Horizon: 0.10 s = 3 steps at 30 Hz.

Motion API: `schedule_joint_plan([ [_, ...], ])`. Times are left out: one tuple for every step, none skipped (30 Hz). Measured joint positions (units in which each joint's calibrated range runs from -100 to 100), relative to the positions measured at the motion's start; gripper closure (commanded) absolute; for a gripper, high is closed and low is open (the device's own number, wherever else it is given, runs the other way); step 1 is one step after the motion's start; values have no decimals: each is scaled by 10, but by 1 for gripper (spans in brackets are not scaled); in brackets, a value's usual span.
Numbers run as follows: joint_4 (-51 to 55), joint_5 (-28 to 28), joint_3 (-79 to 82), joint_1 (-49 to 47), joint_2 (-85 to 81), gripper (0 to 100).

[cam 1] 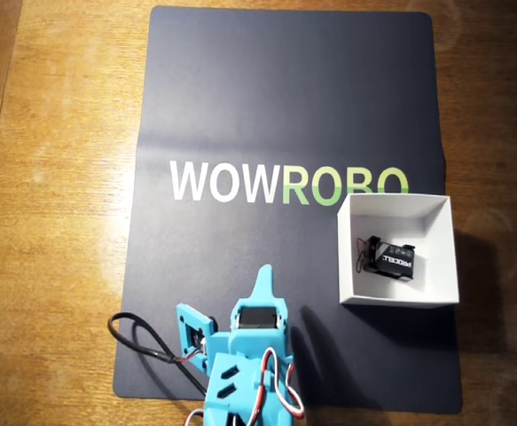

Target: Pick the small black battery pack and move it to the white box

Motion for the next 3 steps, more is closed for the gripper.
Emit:
schedule_joint_plan([
  [0, 0, 5, 0, -2, 86],
  [0, 0, 10, 0, -4, 86],
  [0, 0, 10, 0, -11, 86],
])
